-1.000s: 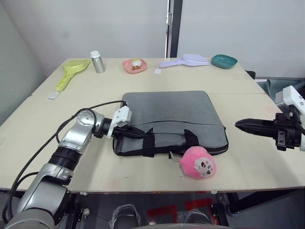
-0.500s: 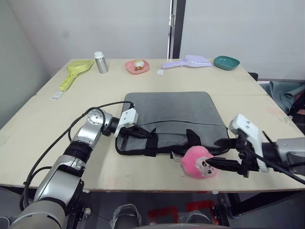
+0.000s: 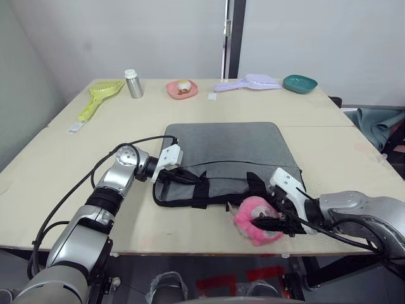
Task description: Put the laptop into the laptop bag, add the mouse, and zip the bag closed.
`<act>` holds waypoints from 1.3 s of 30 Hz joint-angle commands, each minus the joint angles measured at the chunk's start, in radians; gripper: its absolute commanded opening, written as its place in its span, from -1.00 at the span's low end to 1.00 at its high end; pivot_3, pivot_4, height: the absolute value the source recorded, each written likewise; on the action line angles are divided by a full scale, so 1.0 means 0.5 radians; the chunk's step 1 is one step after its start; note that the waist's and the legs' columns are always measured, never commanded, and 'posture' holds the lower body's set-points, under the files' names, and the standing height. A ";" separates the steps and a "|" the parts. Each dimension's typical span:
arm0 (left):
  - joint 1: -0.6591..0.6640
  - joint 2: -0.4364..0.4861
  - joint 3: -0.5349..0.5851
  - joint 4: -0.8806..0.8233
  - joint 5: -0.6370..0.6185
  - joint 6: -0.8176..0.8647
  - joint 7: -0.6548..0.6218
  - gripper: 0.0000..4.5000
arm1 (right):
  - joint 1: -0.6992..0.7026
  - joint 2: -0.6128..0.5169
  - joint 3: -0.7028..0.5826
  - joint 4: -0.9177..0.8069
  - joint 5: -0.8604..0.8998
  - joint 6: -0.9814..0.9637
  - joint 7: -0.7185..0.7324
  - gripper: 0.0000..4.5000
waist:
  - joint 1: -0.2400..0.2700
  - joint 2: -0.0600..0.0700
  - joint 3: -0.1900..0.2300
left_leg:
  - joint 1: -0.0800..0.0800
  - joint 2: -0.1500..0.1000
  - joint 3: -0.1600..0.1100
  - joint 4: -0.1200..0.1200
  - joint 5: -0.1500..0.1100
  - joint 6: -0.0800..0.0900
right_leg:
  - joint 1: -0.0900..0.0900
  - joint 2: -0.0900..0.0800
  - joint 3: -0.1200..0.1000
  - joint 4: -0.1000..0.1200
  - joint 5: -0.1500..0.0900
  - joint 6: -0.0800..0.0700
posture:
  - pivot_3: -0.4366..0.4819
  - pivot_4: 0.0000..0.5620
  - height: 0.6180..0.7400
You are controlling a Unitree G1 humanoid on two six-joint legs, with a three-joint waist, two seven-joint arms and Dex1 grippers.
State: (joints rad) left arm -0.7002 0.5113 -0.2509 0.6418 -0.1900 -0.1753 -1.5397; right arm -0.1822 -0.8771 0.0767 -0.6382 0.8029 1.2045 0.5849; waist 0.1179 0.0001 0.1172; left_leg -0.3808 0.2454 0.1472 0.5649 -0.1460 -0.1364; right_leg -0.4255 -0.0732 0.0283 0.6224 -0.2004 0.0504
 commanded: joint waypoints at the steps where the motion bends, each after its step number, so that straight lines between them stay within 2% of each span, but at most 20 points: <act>1: 0.134 0.034 -0.142 0.076 0.173 -0.003 -0.073 -1.00 | 0.053 -0.099 -0.131 -0.059 0.004 -0.065 0.092 -0.51 | 0.000 0.000 -0.003 | 0.000 0.000 0.000 -0.001 0.000 0.000 | 0.001 0.000 0.000 -0.002 0.000 0.000 | -0.05 -0.47 1.00; 4: 0.156 0.014 -0.113 0.110 0.137 0.123 -0.034 -1.00 | 0.104 -0.136 -0.257 -0.082 0.032 -0.089 0.115 -0.95 | -0.003 0.003 -0.008 | 0.001 0.000 0.000 -0.002 0.000 0.000 | 0.001 0.000 0.000 -0.003 -0.001 0.001 | -0.05 -0.47 1.00; 5: 0.164 0.013 -0.109 0.123 0.135 0.148 -0.026 -1.00 | 0.126 -0.133 -0.314 -0.082 0.061 -0.080 0.118 -0.99 | -0.003 0.004 -0.011 | 0.001 0.000 0.000 -0.002 0.000 0.000 | 0.002 0.000 0.000 -0.003 -0.001 0.001 | -0.05 -0.47 1.00; 8: 0.199 0.021 -0.107 0.173 0.157 0.159 -0.008 -1.00 | 0.278 -0.162 -0.568 -0.117 0.172 -0.090 0.208 -0.99 | -0.004 0.006 -0.014 | 0.005 0.000 0.000 -0.003 0.000 0.000 | 0.004 0.000 0.000 -0.003 -0.001 0.001 | -0.05 -0.47 1.00; 11: 0.213 0.007 -0.088 0.252 0.174 0.162 0.044 -1.00 | 0.454 -0.176 -0.864 -0.081 0.223 -0.115 0.271 -0.99 | -0.004 0.005 -0.019 | 0.025 -0.001 0.005 -0.011 -0.001 0.000 | 0.021 -0.003 0.002 -0.008 -0.006 0.008 | -0.05 -0.47 1.00; 15: 0.222 -0.007 -0.078 0.325 0.187 0.137 0.075 -1.00 | 0.640 -0.239 -1.043 -0.003 0.157 -0.167 0.348 -0.99 | -0.008 0.005 -0.034 | 0.029 -0.003 0.005 -0.014 -0.001 0.000 | 0.029 -0.006 0.002 -0.013 -0.008 0.012 | -0.05 -0.47 1.00; 17: 0.231 -0.012 -0.083 0.373 0.201 0.126 0.090 -1.00 | 0.787 -0.291 -1.152 0.139 0.048 -0.224 0.417 -0.99 | -0.013 0.011 -0.043 | 0.030 -0.003 0.004 -0.015 -0.002 0.000 | 0.029 -0.006 0.002 -0.014 -0.016 0.024 | -0.05 -0.47 1.00; 19: 0.241 -0.014 -0.093 0.412 0.220 0.095 0.101 -1.00 | 0.886 -0.357 -1.207 0.286 -0.071 -0.293 0.466 -0.99 | -0.015 0.015 -0.046 | 0.030 -0.006 0.004 -0.015 -0.002 0.001 | 0.029 -0.008 0.002 -0.015 -0.022 0.035 | -0.05 -0.47 1.00; 25: 0.209 -0.027 -0.113 0.473 0.246 0.040 0.104 -1.00 | 0.988 -0.598 -1.128 0.628 -0.444 -0.541 0.571 -0.99 | -0.030 0.021 -0.058 | 0.032 -0.009 0.004 -0.018 -0.002 0.002 | 0.029 -0.014 0.002 -0.014 -0.025 0.041 | -0.05 -0.47 1.00; 29: 0.196 -0.021 -0.127 0.496 0.262 -0.006 0.086 -1.00 | 0.798 -0.736 -0.964 0.974 -0.665 -0.669 0.533 -0.99 | -0.044 0.021 -0.058 | 0.031 -0.017 0.004 -0.019 -0.002 0.003 | 0.029 -0.022 0.002 -0.017 -0.027 0.043 | -0.05 -0.47 1.00; 32: 0.201 -0.014 -0.145 0.505 0.275 -0.056 0.064 -1.00 | 0.503 -0.769 -0.728 1.202 -0.866 -0.800 0.438 -0.99 | -0.054 0.020 -0.059 | 0.030 -0.029 0.004 -0.023 -0.003 0.007 | 0.027 -0.028 0.002 -0.017 -0.027 0.044 | -0.05 -0.47 1.00; 35: 0.219 -0.011 -0.161 0.509 0.282 -0.100 0.048 -1.00 | 0.101 -0.710 -0.490 1.430 -1.036 -0.877 0.337 -0.99 | -0.056 0.021 -0.059 | 0.029 -0.033 0.006 -0.023 -0.003 0.011 | 0.027 -0.032 0.002 -0.018 -0.028 0.045 | -0.05 -0.47 1.00; 39: 0.291 0.002 -0.202 0.435 0.301 -0.161 0.011 -1.00 | -0.420 -0.559 -0.173 1.550 -1.206 -0.970 0.341 -0.99 | -0.062 0.024 -0.062 | 0.029 -0.034 0.014 -0.023 -0.002 0.016 | 0.027 -0.034 0.001 -0.017 -0.027 0.044 | -0.05 -0.47 1.00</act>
State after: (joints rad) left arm -0.6570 0.4893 -0.2404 0.7806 -0.1904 -0.2772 -1.5194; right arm -0.3507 -1.1504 -0.0190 0.1202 0.2570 0.7447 0.7823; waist 0.0867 0.0123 0.0864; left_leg -0.3662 0.2286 0.1542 0.5533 -0.1471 -0.1283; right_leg -0.4121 -0.0904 0.0287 0.6137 -0.2136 0.0721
